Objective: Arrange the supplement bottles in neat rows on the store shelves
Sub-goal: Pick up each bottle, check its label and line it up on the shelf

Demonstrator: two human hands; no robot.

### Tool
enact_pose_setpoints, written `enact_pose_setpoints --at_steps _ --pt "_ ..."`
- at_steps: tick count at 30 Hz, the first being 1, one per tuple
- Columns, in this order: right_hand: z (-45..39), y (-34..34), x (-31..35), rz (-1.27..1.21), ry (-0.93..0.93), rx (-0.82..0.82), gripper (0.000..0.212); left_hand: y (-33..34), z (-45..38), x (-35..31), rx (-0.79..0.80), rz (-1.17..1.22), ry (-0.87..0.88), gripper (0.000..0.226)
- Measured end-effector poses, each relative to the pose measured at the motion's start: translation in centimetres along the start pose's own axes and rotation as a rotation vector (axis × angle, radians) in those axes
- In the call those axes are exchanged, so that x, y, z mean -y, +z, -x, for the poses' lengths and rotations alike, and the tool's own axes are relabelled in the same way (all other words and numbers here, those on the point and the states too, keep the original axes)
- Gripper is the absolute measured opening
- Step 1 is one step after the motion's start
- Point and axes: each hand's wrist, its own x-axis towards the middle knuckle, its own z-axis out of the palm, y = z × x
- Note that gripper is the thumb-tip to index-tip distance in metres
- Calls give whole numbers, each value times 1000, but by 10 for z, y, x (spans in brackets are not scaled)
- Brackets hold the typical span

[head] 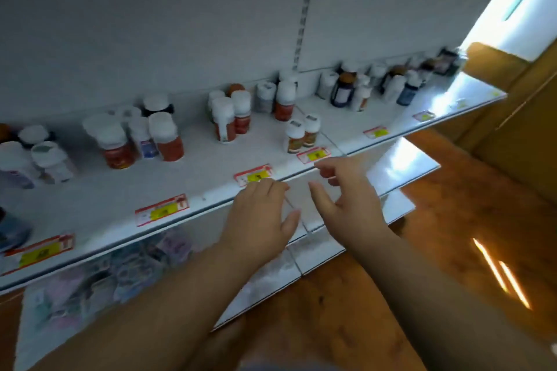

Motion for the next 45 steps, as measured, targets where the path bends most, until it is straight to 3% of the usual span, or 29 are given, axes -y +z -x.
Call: enact_pose_setpoints --at_steps 5,11,20,24,29,35,42,45 --pt "-18 -93 -97 74 116 -58 27 50 -74 -103 45 100 97 53" --pt "-65 -141 -202 46 226 -135 17 112 -174 -168 97 201 152 57" --pt "-106 -237 -360 308 454 -277 32 196 -339 -298 219 253 419 50" --pt "-119 -267 -422 301 534 -311 37 235 -387 -354 264 259 463 48" --pt "-160 -310 -521 264 464 -223 37 289 -453 -415 227 252 424 45" --pt "-241 -353 -607 158 296 -63 31 320 -524 -458 110 254 214 40" --pt "-331 -328 -685 -5 322 71 30 354 -594 -456 77 232 33 37" --pt "-378 -316 -717 -7 329 28 36 369 -640 -450 84 224 -34 38"
